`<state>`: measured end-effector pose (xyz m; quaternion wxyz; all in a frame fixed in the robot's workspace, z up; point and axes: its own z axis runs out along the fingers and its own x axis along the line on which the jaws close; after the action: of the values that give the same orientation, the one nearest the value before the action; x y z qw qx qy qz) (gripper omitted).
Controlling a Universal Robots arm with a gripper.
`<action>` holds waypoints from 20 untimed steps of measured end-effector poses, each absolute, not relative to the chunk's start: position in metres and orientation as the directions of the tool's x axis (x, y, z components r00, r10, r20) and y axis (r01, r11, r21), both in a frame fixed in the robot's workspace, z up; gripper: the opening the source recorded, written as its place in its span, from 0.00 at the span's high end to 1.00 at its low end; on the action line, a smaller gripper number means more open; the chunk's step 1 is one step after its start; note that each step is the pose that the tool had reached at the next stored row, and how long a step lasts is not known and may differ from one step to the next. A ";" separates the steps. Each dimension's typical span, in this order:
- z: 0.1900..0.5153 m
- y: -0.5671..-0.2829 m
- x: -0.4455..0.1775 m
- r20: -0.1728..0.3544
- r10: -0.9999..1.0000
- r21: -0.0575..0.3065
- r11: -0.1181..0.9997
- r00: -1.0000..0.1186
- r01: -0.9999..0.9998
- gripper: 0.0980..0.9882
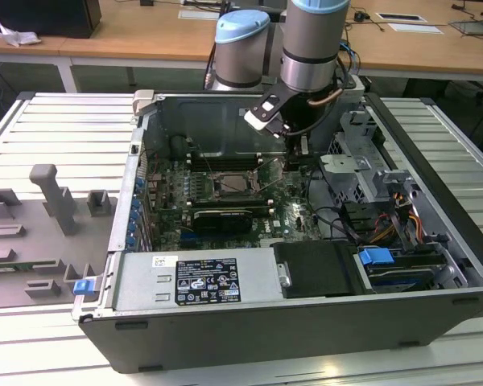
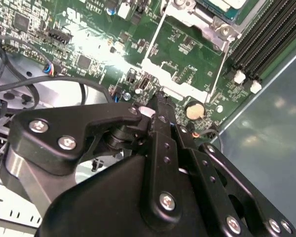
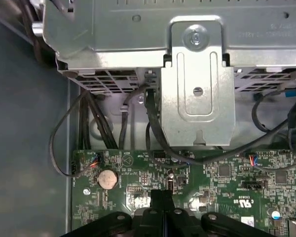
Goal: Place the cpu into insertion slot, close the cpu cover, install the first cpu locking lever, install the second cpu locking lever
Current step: 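Close the cpu cover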
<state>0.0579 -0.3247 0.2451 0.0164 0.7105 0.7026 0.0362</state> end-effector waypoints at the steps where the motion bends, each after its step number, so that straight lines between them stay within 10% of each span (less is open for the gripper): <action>1: 0.245 -0.325 0.058 0.029 1.000 0.074 -0.012 0.010 0.997 0.99; 20: 0.245 -0.325 0.046 0.029 1.000 0.074 -0.012 0.010 0.997 0.99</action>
<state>0.0460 -0.3246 0.2451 0.0162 0.7104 0.7026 0.0365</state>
